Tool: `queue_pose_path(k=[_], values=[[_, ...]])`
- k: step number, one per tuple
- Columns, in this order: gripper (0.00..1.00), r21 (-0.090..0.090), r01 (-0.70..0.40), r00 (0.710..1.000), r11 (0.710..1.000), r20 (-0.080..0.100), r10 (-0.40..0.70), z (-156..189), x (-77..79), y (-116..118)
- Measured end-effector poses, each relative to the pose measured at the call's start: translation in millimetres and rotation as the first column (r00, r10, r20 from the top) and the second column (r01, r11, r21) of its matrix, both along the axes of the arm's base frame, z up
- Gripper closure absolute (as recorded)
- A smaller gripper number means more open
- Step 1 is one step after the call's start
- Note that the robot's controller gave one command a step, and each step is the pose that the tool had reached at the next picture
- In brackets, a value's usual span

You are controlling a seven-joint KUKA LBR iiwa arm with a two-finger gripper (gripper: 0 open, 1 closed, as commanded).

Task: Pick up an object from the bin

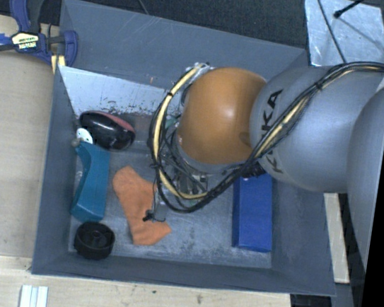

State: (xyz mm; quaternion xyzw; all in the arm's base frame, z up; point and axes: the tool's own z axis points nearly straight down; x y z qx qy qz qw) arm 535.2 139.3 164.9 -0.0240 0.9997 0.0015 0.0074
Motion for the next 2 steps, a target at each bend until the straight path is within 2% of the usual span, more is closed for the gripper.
queue_pose_path(k=[1, 2], values=[[0.0, -0.002, -0.086, 0.996, 0.996, -0.008, 0.086, -63, 17.8, -3], [1.0, -0.002, -0.113, 0.994, 0.994, -0.009, 0.113, -91, 44.9, -3]])
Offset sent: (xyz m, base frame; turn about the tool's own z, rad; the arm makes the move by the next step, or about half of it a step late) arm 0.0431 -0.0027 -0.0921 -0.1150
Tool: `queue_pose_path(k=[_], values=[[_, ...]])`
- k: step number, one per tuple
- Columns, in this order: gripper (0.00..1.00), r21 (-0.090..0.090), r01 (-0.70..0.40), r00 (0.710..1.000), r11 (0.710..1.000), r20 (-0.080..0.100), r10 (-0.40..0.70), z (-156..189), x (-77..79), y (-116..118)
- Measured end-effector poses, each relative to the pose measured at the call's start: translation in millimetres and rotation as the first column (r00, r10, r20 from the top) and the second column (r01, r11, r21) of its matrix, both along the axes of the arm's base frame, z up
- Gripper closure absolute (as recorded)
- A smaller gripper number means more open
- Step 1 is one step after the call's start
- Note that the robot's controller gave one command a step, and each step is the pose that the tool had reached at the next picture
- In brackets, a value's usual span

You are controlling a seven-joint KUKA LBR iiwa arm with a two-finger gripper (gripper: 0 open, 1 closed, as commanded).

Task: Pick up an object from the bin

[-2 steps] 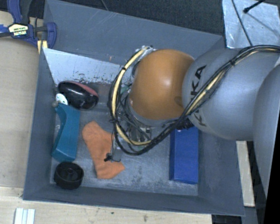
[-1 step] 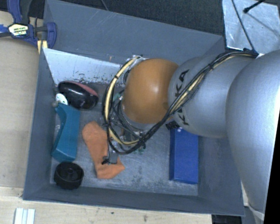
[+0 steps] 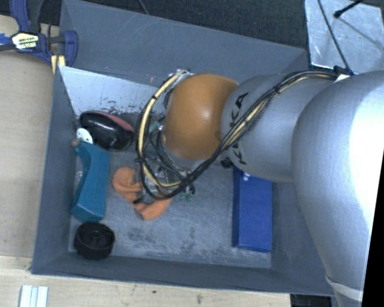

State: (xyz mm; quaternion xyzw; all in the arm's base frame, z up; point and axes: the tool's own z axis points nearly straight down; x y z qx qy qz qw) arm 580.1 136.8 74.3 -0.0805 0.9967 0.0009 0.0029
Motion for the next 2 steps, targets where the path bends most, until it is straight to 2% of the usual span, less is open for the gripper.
queue_pose_path(k=[1, 2], values=[[1.0, 0.0, 0.0, 1.0, 1.0, 0.0, 0.0, 0, 0.0, 0], [1.0, -0.002, 0.001, 1.0, 1.0, -0.002, -0.001, 200, 41.8, -21]])
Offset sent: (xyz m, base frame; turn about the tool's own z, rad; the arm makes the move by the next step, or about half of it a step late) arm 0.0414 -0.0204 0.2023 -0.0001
